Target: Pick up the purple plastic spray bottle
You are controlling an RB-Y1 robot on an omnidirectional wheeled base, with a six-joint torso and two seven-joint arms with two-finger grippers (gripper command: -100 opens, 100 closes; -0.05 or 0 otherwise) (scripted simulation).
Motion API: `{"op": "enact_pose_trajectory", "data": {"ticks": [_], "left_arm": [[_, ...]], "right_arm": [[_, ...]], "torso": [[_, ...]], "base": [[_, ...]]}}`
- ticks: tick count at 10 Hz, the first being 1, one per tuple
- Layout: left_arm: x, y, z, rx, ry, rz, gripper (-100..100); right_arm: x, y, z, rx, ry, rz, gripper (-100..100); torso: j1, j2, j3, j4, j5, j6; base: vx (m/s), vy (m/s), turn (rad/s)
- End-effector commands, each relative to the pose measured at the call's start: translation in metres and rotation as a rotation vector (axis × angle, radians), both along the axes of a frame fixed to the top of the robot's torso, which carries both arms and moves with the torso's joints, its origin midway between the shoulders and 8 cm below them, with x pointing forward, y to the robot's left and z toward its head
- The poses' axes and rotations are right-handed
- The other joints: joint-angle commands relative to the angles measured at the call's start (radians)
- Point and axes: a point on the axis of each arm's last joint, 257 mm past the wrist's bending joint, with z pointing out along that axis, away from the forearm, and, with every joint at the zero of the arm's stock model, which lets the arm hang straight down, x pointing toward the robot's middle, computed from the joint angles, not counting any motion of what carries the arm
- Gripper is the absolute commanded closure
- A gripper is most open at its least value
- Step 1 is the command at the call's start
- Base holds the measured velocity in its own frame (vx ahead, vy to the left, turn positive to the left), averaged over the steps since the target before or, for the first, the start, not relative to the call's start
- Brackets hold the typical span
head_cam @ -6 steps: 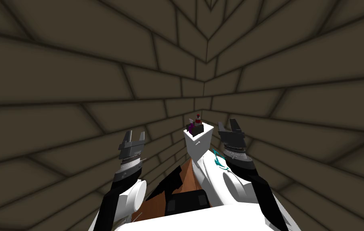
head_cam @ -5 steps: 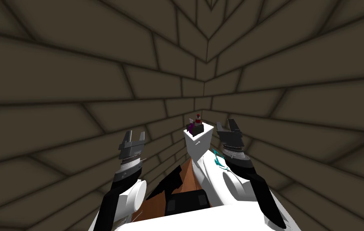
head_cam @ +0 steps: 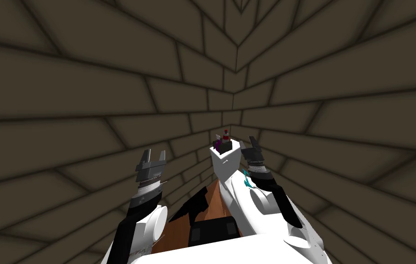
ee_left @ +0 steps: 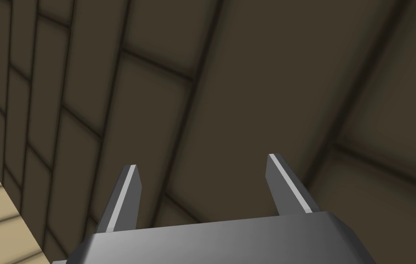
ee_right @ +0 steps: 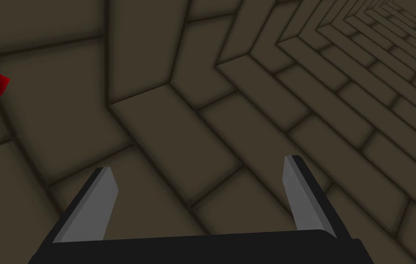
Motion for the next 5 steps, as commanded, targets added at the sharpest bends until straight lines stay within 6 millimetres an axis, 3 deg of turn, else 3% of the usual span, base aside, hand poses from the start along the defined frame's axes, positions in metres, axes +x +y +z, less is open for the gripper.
{"op": "enact_pose_trajectory", "data": {"ticks": [1, 2, 5], "left_arm": [[0.000, 0.000, 0.000, 0.000, 0.000, 0.000, 0], [0.000, 0.000, 0.000, 0.000, 0.000, 0.000, 0], [0.000, 0.000, 0.000, 0.000, 0.000, 0.000, 0]], "right_arm": [[0.019, -0.002, -0.011, 0.036, 0.039, 0.044, -100], [0.020, -0.002, -0.012, 0.037, 0.041, 0.043, -100], [0.053, -0.002, -0.029, 0.113, 0.107, 0.121, -100]], "torso": [[0.000, 0.000, 0.000, 0.000, 0.000, 0.000], [0.000, 0.000, 0.000, 0.000, 0.000, 0.000], [0.000, 0.000, 0.000, 0.000, 0.000, 0.000]], "base": [[-0.045, -0.007, 0.013], [-0.033, -0.005, 0.019], [-0.051, -0.008, 0.024]]}}
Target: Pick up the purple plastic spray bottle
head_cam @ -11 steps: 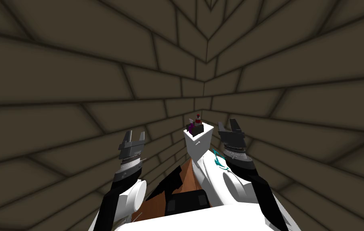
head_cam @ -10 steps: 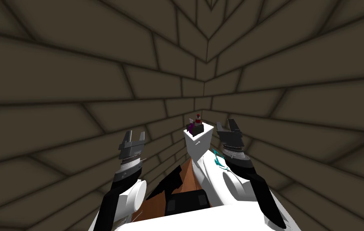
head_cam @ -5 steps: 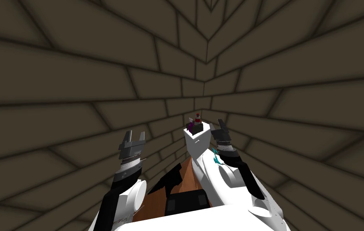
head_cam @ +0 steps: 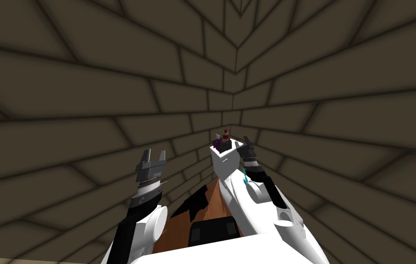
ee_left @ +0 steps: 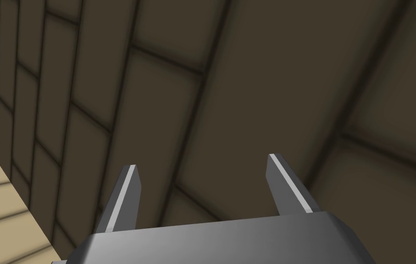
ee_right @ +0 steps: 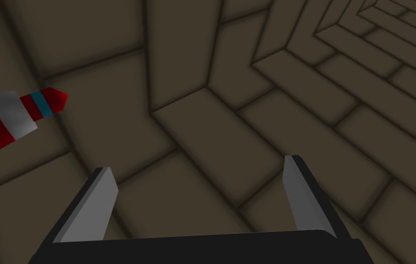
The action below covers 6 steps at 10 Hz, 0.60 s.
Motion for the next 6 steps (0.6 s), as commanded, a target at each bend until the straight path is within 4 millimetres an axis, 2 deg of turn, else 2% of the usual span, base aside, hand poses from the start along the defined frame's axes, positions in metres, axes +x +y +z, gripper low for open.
{"op": "enact_pose_trajectory", "data": {"ticks": [1, 2, 3, 4, 5, 6], "left_arm": [[0.000, 0.000, 0.000, 0.000, 0.000, 0.000, 0], [0.000, 0.000, 0.000, 0.000, 0.000, 0.000, 0], [0.000, 0.000, 0.000, 0.000, 0.000, 0.000, 0], [0.000, 0.000, 0.000, 0.000, 0.000, 0.000, 0], [0.000, 0.000, 0.000, 0.000, 0.000, 0.000, 0], [0.000, 0.000, 0.000, 0.000, 0.000, 0.000, 0]], "right_arm": [[0.011, -0.002, -0.008, 0.022, 0.027, 0.019, -100], [0.029, -0.003, -0.019, 0.067, 0.067, 0.057, -100], [0.029, -0.002, -0.018, 0.067, 0.067, 0.058, -100], [0.045, -0.003, -0.026, 0.114, 0.101, 0.096, -100], [0.048, -0.003, -0.028, 0.115, 0.107, 0.096, -100], [0.065, -0.002, -0.036, 0.165, 0.143, 0.135, -100]], "torso": [[0.000, 0.000, 0.000, 0.000, 0.000, 0.000], [0.000, 0.000, 0.000, 0.000, 0.000, 0.000], [0.000, 0.000, 0.000, 0.000, 0.000, 0.000], [0.000, 0.000, 0.000, 0.000, 0.000, 0.000], [0.000, 0.000, 0.000, 0.000, 0.000, 0.000], [0.000, 0.000, 0.000, 0.000, 0.000, 0.000]], "base": [[-0.044, -0.016, 0.018], [-0.056, -0.016, 0.026], [-0.050, -0.012, 0.019], [-0.057, -0.014, 0.037], [-0.048, -0.010, 0.017], [-0.056, -0.002, 0.029]]}}
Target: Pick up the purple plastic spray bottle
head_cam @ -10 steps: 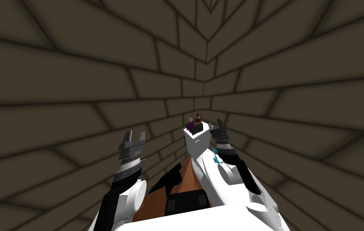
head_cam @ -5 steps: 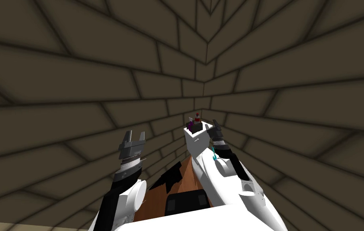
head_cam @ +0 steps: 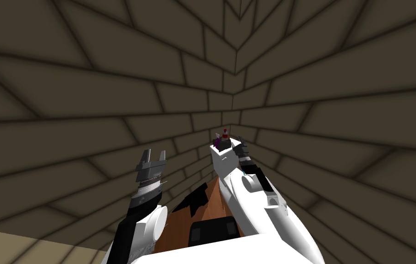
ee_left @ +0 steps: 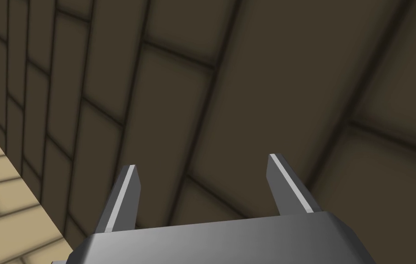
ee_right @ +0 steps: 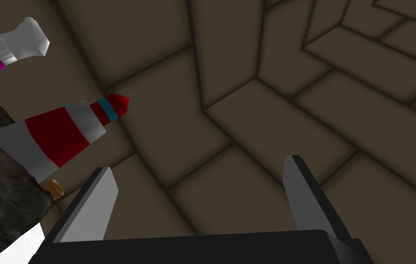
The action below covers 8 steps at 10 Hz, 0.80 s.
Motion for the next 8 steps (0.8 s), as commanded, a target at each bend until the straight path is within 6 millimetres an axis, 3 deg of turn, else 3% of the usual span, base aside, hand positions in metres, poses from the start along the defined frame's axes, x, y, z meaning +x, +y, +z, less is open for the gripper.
{"op": "enact_pose_trajectory", "data": {"ticks": [1, 8], "left_arm": [[0.000, 0.000, 0.000, 0.000, 0.000, 0.000, 0], [0.000, 0.000, 0.000, 0.000, 0.000, 0.000, 0]], "right_arm": [[0.013, -0.001, -0.006, 0.029, 0.027, 0.021, -100], [0.085, 0.002, -0.037, 0.247, 0.184, 0.157, -100]], "torso": [[0.000, 0.000, 0.000, 0.000, 0.000, 0.000], [-0.001, 0.000, 0.000, 0.000, 0.000, 0.000]], "base": [[-0.049, -0.005, 0.018], [-0.057, -0.015, 0.031]]}}
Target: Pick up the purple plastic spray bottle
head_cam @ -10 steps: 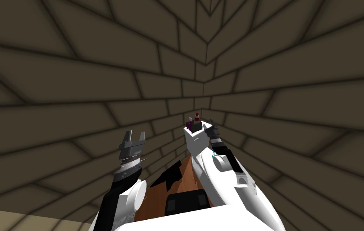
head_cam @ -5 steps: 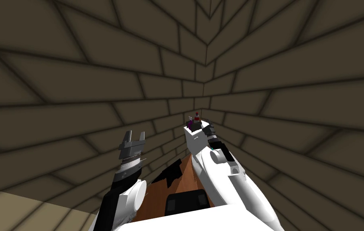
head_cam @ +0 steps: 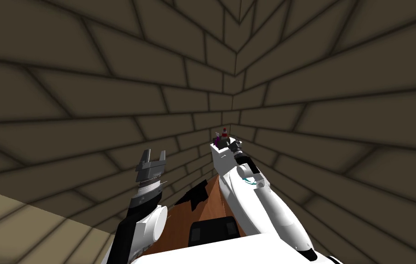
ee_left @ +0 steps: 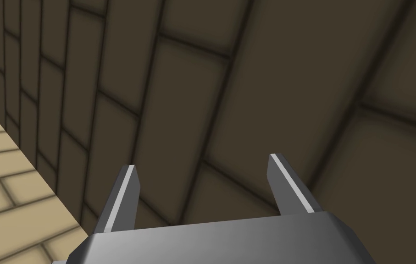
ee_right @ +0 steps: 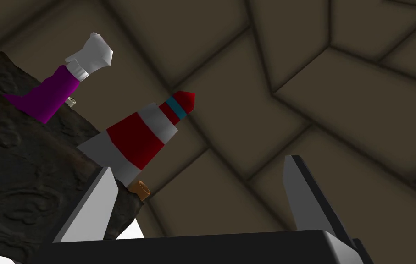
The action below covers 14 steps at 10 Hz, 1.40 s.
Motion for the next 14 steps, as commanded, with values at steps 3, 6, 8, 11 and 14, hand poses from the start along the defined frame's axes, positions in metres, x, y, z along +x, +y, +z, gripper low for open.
{"op": "enact_pose_trajectory", "data": {"ticks": [3, 6, 8, 11, 14], "left_arm": [[0.000, 0.000, 0.000, 0.000, 0.000, 0.000, 0], [0.000, 0.000, 0.000, 0.000, 0.000, 0.000, 0], [0.000, 0.000, 0.000, 0.000, 0.000, 0.000, 0], [0.000, 0.000, 0.000, 0.000, 0.000, 0.000, 0], [0.000, 0.000, 0.000, 0.000, 0.000, 0.000, 0]], "right_arm": [[0.028, 0.002, -0.012, 0.088, 0.062, 0.047, -100], [0.050, 0.003, -0.025, 0.145, 0.118, 0.070, -100], [0.067, 0.004, -0.031, 0.200, 0.159, 0.093, -100], [0.084, 0.006, -0.038, 0.255, 0.201, 0.113, -100], [0.110, 0.010, -0.040, 0.361, 0.262, 0.150, -100]], "torso": [[0.000, -0.001, -0.001, 0.000, 0.000, 0.000], [0.000, 0.000, 0.000, 0.000, 0.000, 0.000], [0.000, 0.000, 0.000, 0.000, 0.000, 0.000], [0.000, -0.001, 0.000, 0.000, 0.000, 0.000], [0.000, -0.002, -0.001, 0.000, 0.000, 0.000]], "base": [[-0.036, -0.012, 0.027], [-0.049, -0.019, 0.032], [-0.048, -0.020, 0.033], [-0.037, -0.017, 0.031], [-0.034, -0.021, 0.049]]}}
